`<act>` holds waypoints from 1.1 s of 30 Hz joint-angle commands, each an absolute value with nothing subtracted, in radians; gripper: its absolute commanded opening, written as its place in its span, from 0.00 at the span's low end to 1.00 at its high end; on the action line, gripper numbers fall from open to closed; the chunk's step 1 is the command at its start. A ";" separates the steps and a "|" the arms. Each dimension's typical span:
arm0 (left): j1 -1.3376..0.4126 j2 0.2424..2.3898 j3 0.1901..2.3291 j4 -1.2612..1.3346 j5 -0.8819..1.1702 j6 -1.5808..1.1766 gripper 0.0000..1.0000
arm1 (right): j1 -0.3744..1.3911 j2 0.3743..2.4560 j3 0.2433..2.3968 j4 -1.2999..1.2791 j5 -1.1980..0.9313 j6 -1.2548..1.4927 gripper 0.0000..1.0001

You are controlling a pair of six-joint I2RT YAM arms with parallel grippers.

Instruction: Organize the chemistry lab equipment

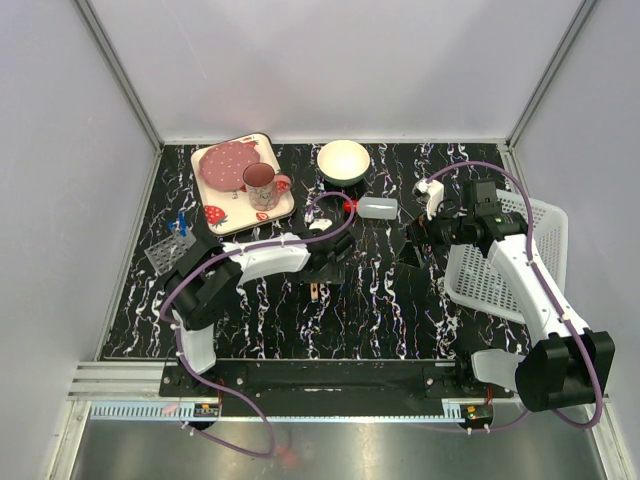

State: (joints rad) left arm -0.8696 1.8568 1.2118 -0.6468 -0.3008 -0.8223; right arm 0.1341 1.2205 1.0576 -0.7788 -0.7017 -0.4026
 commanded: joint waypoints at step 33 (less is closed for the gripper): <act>-0.827 1.764 1.105 -0.497 -0.256 -0.795 0.16 | 0.118 1.197 1.039 -0.752 -0.755 -0.405 1.00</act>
